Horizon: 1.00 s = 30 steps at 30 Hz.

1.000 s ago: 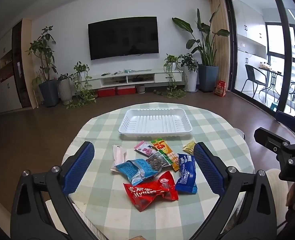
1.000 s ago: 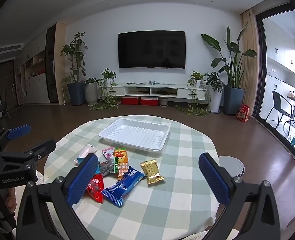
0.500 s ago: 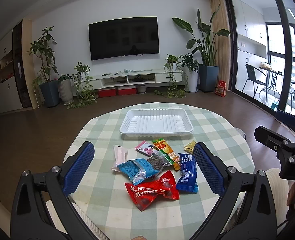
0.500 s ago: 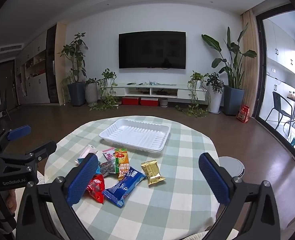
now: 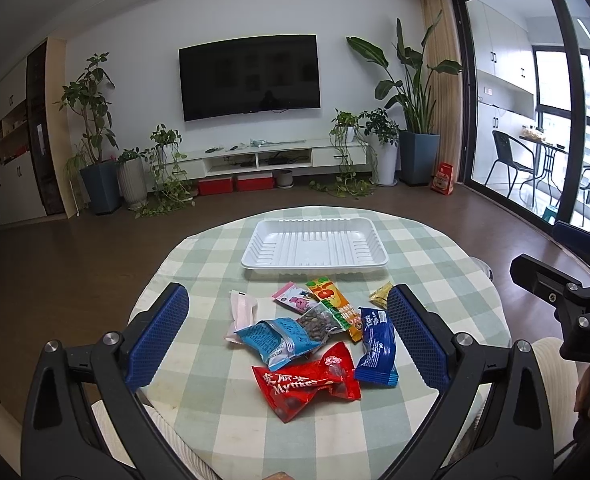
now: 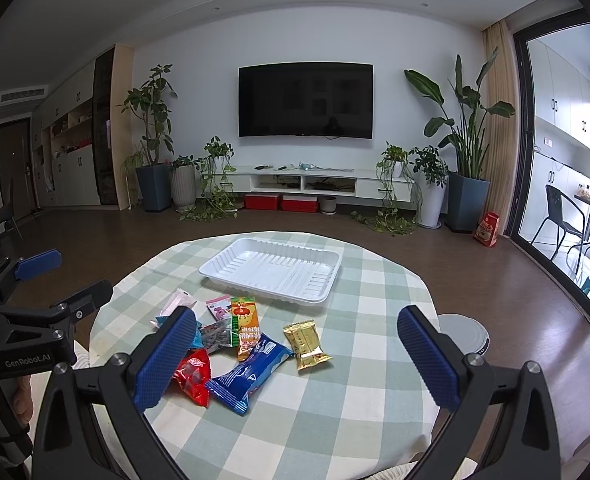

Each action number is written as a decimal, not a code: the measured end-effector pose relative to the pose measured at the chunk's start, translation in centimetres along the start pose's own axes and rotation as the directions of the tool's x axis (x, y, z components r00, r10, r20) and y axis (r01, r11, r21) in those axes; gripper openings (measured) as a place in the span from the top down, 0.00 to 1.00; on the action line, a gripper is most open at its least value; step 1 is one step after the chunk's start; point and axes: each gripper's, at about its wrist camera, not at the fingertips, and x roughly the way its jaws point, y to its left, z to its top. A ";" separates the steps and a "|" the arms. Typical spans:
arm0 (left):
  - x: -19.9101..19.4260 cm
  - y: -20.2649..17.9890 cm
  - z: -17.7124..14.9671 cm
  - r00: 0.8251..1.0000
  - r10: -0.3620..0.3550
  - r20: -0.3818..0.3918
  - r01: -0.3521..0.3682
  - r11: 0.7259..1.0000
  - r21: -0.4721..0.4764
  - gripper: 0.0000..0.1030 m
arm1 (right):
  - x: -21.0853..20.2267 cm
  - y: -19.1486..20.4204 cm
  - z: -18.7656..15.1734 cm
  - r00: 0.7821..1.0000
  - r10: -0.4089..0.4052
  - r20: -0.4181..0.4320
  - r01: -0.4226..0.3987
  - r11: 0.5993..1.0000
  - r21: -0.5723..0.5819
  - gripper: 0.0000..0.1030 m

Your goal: Organize snacks

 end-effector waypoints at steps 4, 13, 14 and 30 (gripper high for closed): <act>0.0 0.0 0.0 1.000 0.002 0.000 -0.002 1.000 -0.001 0.02 | 0.0 0.0 0.0 1.000 0.000 -0.001 0.000 1.000 0.001 0.00; 0.0 0.0 -0.1 1.000 0.002 0.001 -0.002 1.000 -0.002 0.02 | 0.0 0.1 0.0 1.000 -0.001 -0.001 0.001 1.000 -0.001 0.00; 0.0 0.0 0.0 1.000 0.002 0.000 -0.002 1.000 -0.002 0.02 | 0.0 0.1 0.0 1.000 -0.001 -0.001 0.001 1.000 0.000 0.00; -0.1 0.3 -0.2 1.000 -0.001 -0.002 0.001 1.000 -0.003 0.02 | 0.2 0.2 -0.1 1.000 0.000 -0.001 0.000 1.000 -0.002 0.00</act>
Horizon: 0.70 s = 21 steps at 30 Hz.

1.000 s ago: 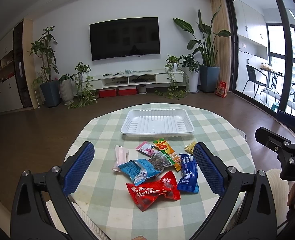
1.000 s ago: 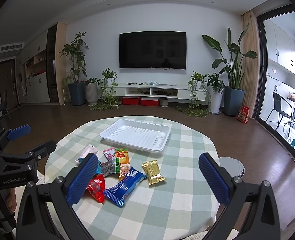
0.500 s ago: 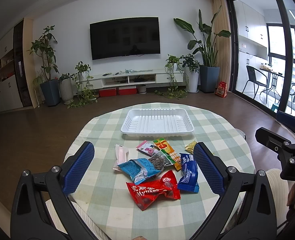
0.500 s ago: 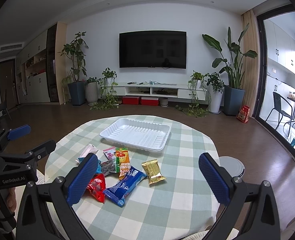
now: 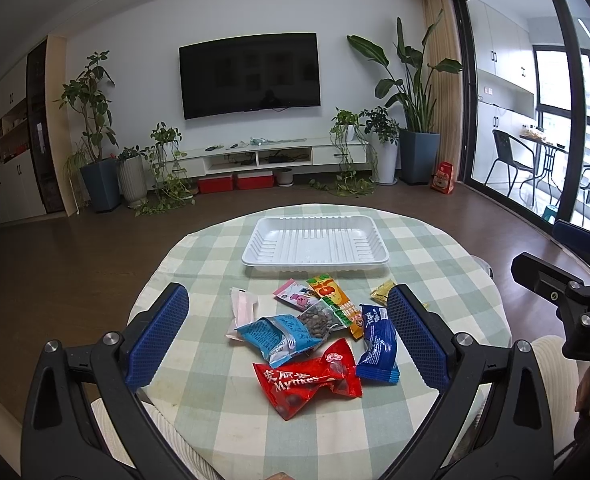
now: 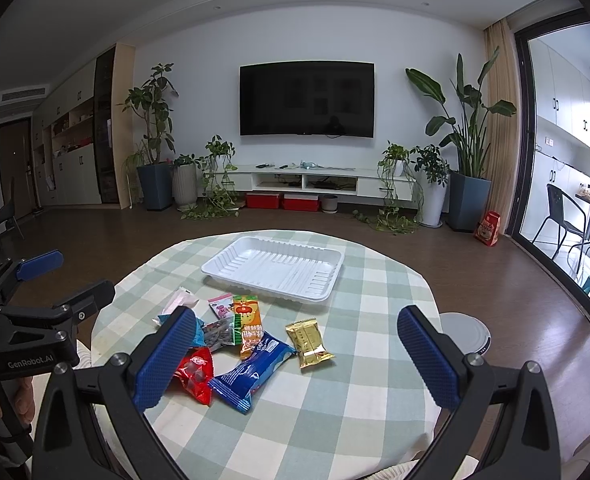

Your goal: Organize snacks

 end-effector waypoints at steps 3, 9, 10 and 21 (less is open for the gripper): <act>0.0 -0.1 0.0 1.000 0.002 0.001 -0.002 1.000 0.000 0.02 | 0.0 0.0 0.0 1.000 0.001 -0.001 -0.001 1.000 0.000 0.00; 0.1 -0.1 0.0 1.000 0.002 0.002 -0.002 1.000 0.000 0.02 | 0.0 0.0 0.0 1.000 0.000 0.000 0.000 1.000 -0.001 0.00; 0.1 -0.1 0.1 1.000 0.003 0.001 -0.003 1.000 0.001 0.02 | 0.0 0.1 0.0 1.000 0.000 0.000 0.000 1.000 -0.001 0.00; 0.0 0.4 -0.1 1.000 0.008 0.001 -0.008 1.000 0.001 0.02 | 0.1 0.1 0.0 1.000 0.001 -0.002 -0.001 1.000 0.000 0.00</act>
